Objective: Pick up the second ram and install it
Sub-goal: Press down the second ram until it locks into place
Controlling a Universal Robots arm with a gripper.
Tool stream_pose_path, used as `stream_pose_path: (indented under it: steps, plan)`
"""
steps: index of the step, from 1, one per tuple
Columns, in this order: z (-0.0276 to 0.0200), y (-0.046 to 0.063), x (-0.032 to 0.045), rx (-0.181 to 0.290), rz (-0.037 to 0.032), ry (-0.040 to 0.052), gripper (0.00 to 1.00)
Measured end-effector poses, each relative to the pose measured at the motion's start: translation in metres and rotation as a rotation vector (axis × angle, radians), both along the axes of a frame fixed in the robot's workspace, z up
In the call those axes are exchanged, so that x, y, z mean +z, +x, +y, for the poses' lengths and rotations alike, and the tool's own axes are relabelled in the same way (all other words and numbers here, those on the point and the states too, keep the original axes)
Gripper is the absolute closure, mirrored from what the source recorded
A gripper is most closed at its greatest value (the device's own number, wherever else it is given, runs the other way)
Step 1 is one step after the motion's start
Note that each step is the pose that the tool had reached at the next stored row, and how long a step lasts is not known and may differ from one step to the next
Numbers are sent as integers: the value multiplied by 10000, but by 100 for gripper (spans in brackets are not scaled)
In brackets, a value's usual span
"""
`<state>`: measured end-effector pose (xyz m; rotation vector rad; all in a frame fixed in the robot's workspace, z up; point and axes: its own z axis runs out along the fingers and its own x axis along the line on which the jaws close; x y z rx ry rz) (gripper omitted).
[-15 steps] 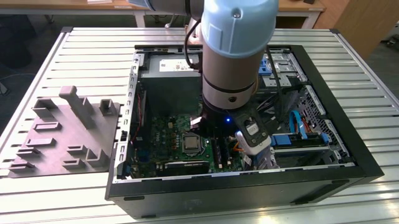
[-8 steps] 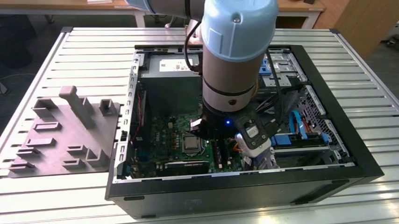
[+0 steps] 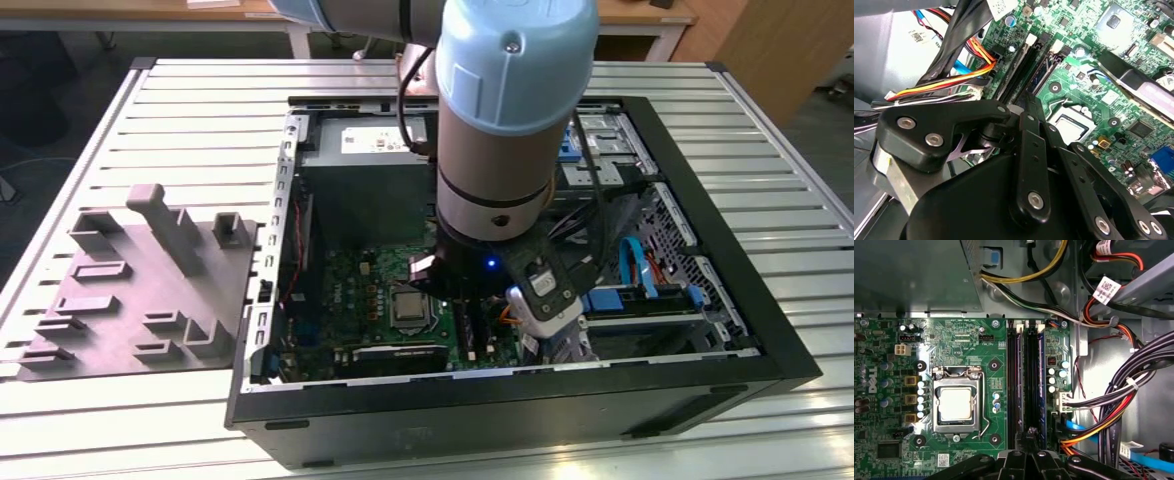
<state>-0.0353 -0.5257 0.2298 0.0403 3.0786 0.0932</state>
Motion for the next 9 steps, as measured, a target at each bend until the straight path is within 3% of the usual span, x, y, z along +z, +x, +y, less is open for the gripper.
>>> stream_pose_path:
  steps: [9]
  plan:
    - [-1,0,-35,1,1,-3,90]
